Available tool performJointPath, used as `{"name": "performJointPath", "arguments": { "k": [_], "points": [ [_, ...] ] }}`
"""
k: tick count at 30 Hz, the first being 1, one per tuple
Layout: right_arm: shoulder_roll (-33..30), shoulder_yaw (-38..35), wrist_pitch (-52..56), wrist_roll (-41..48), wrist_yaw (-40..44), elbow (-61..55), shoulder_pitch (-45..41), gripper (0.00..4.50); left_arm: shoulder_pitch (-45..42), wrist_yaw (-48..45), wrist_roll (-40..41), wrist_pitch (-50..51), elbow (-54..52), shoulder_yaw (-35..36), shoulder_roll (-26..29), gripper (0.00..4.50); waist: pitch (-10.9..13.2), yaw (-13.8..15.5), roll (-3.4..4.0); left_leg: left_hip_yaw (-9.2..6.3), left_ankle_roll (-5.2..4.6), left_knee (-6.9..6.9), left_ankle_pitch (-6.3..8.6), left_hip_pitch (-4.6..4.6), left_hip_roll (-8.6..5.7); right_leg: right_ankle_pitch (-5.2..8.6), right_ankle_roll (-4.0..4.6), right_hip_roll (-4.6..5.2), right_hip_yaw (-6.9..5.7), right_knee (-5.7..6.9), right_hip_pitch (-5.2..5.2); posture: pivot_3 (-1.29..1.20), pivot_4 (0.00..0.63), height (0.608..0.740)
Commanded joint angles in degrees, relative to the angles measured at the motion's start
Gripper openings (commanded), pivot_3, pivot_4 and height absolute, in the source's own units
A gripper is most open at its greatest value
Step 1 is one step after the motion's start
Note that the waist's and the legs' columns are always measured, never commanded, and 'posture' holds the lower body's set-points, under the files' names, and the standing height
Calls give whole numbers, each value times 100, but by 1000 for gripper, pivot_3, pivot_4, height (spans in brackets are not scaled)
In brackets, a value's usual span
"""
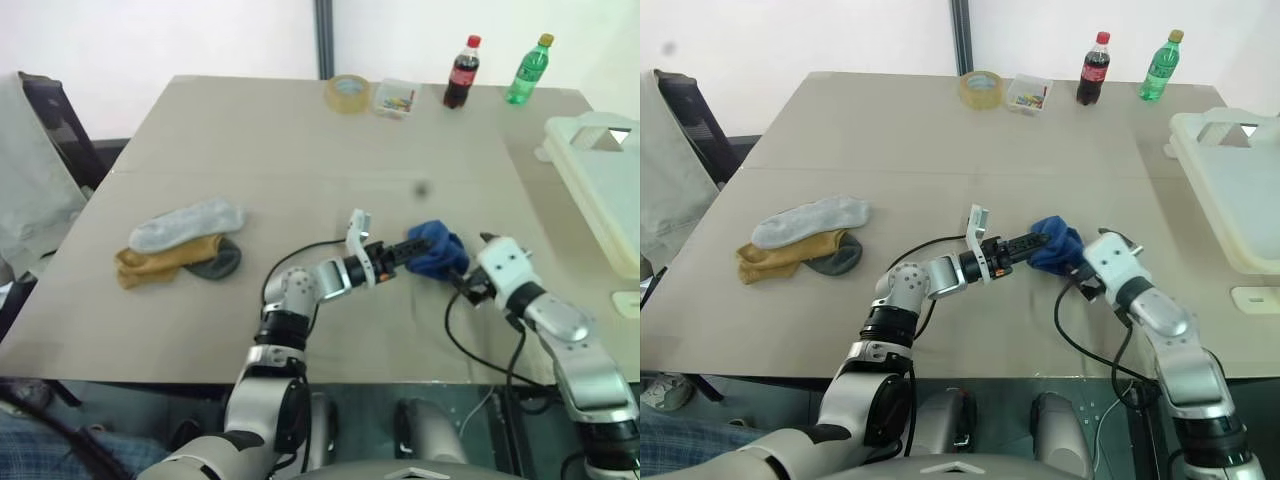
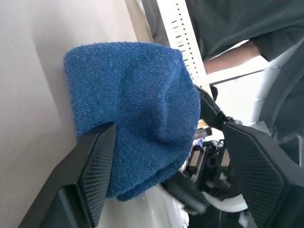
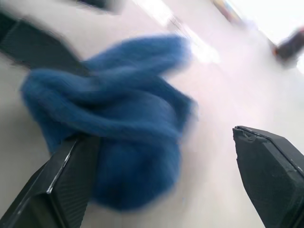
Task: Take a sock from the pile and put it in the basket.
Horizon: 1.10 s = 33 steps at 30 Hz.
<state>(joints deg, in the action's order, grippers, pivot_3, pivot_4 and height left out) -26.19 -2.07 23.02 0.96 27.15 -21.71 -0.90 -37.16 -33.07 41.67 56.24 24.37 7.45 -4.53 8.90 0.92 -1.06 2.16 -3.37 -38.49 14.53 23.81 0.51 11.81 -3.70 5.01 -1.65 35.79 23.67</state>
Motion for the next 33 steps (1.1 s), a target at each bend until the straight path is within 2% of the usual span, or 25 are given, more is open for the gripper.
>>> {"name": "performJointPath", "arguments": {
  "k": [1, 4, 10, 14, 23, 33],
  "points": [
    [85, -644, 731, 880, 149, -546, 44, 4500, -22, -124, -119, -6, 62, -173, 7, 3773, 0, -7, 0, 0, 0, -1, 0, 0, 1, 1, 2, 0, 0, 0, -1, 0, 150, 740],
    [382, -1120, 1297, 1447, -201, -461, -440, 4500, 62, -238, -146, -22, -81, -254, 22, 3773, 0, -20, 1, 1, -1, -7, 0, -2, 2, 10, 20, 0, 1, 2, -1, 0, 150, 740],
    [1060, -1456, 2322, 2439, -619, -170, -1207, 4500, 357, -743, -42, -86, -595, -484, 138, 3773, 0, -20, 6, 0, -1, -2, 0, -1, 10, 10, 22, -3, 1, 7, 3, 0, 150, 740],
    [1181, -1687, 2871, 2947, -813, 44, -1542, 4500, 422, -831, -194, -206, -637, -630, 242, 3773, 1, -5, 9, 0, -2, -1, 1, 5, 6, 8, 19, 2, -1, 4, 4, 0, 150, 740],
    [721, -1593, 3922, 3191, -876, 345, -1215, 4500, 455, -820, -294, -360, -563, -644, 262, 3773, 1, -18, 10, 1, -6, -1, 3, 3, 2, 9, 20, 1, 0, 6, 4, 0, 150, 740],
    [1786, -2102, 4539, 4073, -1328, 685, -1417, 4500, 409, -868, -407, -455, -515, -682, 262, 3773, -3, -74, 11, 3, -6, -4, 3, -6, 9, 3, 10, -7, 2, 11, 1, 0, 150, 740]
  ]
}}
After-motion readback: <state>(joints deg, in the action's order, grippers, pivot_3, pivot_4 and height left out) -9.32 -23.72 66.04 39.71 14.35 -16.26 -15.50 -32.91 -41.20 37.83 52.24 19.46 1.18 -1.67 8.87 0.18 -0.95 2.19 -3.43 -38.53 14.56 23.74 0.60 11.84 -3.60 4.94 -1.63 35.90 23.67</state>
